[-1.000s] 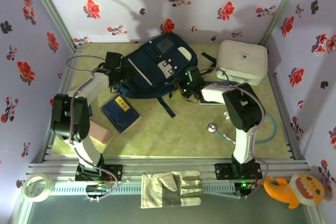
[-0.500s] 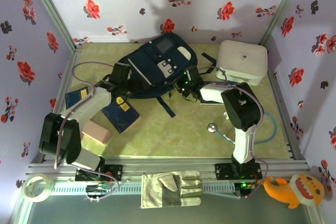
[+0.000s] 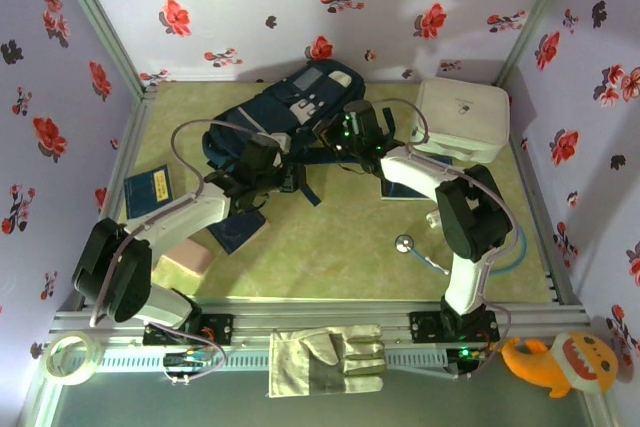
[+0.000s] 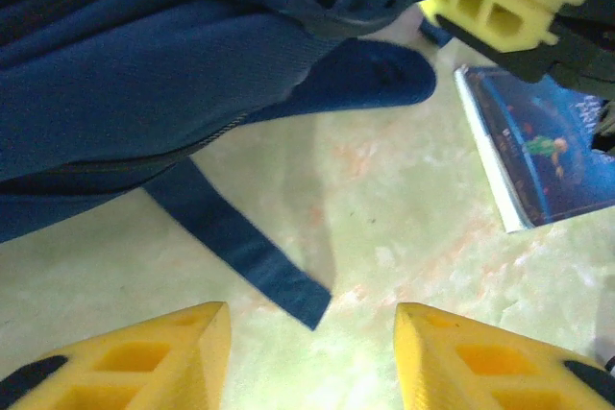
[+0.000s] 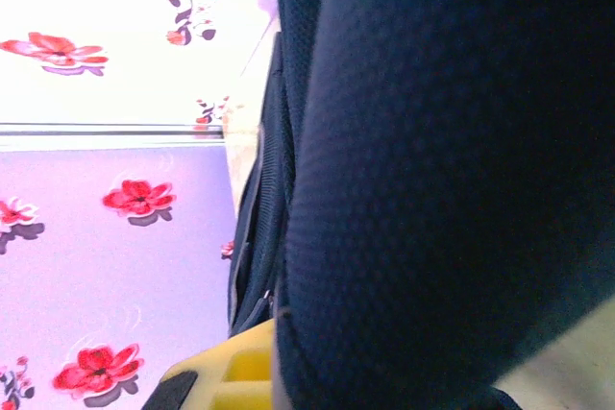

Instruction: Pack the student bag

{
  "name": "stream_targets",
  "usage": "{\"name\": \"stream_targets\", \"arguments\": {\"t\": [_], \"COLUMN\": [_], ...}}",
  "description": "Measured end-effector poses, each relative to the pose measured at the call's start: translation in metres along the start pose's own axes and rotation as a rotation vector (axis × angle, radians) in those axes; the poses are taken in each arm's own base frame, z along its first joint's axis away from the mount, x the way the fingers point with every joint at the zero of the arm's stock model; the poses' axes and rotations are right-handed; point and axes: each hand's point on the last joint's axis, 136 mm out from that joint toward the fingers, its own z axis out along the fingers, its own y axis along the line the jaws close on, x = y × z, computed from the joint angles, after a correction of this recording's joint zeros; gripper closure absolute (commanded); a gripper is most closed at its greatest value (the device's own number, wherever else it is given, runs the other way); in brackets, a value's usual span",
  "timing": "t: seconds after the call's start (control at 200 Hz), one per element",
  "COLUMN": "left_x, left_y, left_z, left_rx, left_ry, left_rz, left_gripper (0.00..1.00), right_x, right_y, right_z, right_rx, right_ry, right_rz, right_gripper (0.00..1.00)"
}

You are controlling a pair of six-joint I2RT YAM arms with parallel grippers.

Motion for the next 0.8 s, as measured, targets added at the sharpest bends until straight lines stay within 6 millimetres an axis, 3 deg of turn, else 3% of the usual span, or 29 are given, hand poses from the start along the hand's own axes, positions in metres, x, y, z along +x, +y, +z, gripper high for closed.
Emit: {"name": "stream_targets", "arguments": {"t": [0.145,0.335,0.505,0.645,0.8], "left_x": [-0.013,-0.03,-0.048,-0.063,-0.063], "left_y": [-0.002,0.001,0.006,0.007,0.0], "left_z": [0.0,0.008,0.017,0.017,0.017], "left_rx": [-0.002,-0.044,-0.077,-0.085,-0.05], "left_ry": [-0.057,-0.115,-0.134,-0.145,-0.138], "left_rz": [0.054,0.137,0.198,0.233,0.275], "left_gripper": [0.63,0.69,0.77,0.8,0.81], "right_x": [-0.001,0.002,0.004,0.007,0.008], "right_y": [0.017,0.018,0.021,0.015,0.006], "right_z": [-0.001,-0.007,-0.025,-0.041,-0.057], "right_rx": [-0.026,-0.006,-0.001,0.014,0.032], "right_ry": [-0.002,0.006,-0.001,-0.024,-0.059], "right_rz": [0.001,0.032,0.059,0.078,0.087], "right_gripper": [0.98,0.97,0.97,0.99,0.99]}}
